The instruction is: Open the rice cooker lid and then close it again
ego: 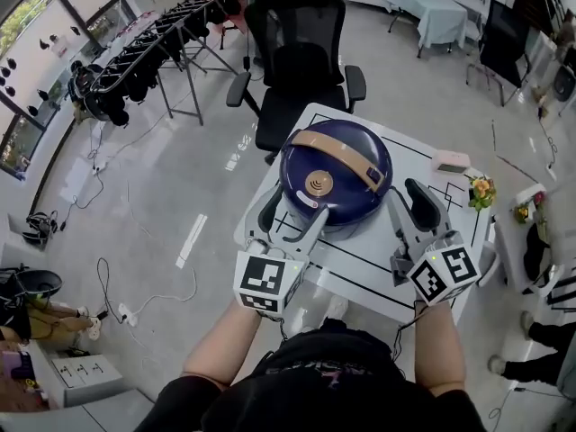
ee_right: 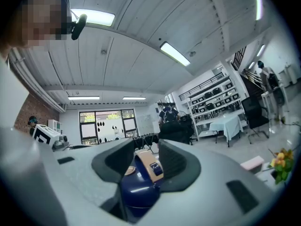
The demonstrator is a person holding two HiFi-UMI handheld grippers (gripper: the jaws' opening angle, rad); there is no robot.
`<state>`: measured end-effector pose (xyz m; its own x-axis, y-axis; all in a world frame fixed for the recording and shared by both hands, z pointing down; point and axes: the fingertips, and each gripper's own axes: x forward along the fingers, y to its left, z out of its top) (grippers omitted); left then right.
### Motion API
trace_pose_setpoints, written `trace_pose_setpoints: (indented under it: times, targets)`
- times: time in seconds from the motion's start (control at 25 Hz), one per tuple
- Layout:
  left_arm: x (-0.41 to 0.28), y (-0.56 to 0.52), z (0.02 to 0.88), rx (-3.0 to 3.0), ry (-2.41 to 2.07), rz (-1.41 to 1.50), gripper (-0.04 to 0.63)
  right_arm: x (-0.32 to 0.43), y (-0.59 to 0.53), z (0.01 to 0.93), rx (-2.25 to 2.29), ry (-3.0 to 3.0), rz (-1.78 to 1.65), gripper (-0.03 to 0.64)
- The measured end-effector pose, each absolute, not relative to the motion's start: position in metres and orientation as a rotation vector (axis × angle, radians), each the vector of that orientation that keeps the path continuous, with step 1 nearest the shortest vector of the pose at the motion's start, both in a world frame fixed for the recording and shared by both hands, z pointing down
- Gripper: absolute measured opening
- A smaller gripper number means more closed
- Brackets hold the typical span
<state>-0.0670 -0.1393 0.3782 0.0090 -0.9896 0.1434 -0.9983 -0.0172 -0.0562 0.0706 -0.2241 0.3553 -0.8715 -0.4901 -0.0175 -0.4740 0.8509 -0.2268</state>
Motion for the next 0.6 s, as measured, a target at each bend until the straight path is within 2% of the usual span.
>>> trace_pose_setpoints:
  times: [0.6]
  targets:
    - [-0.064,-0.200,0.363,2.231,-2.164,0.247,0.327,0.074,-0.281,0.350,-0.764,2.916,-0.351,0.160]
